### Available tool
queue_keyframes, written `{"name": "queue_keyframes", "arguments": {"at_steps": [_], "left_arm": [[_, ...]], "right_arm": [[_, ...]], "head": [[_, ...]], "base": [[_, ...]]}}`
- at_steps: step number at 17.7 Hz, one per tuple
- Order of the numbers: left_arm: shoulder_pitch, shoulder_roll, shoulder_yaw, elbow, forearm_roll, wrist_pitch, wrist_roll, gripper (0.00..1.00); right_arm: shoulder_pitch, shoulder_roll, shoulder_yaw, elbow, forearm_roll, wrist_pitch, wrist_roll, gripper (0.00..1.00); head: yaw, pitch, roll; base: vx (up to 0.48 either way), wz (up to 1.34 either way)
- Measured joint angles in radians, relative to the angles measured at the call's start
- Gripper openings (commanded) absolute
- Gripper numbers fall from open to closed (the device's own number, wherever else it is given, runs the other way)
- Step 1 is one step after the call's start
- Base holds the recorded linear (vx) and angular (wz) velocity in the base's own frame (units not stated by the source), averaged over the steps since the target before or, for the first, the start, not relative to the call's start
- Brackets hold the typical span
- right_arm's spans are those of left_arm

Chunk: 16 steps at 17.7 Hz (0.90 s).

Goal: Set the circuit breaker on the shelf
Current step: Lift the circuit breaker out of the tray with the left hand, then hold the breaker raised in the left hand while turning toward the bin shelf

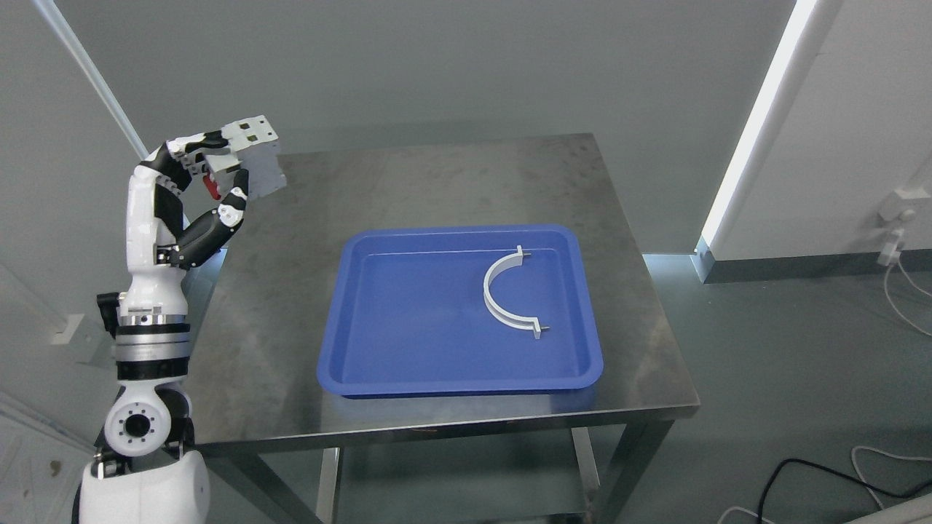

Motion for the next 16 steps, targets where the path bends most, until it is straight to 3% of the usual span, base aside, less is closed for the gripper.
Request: {"name": "queue_keyframes", "arguments": {"at_steps": [16], "left_arm": [[0.171, -0.029, 0.052, -0.046, 0.021, -0.082, 0.031, 0.1]], "right_arm": [[0.0, 0.0, 0.0, 0.0, 0.0, 0.0, 0.0, 1.0]], "head": [[0.0, 0.0, 0.0]], "base": [[-0.191, -0.03]]}}
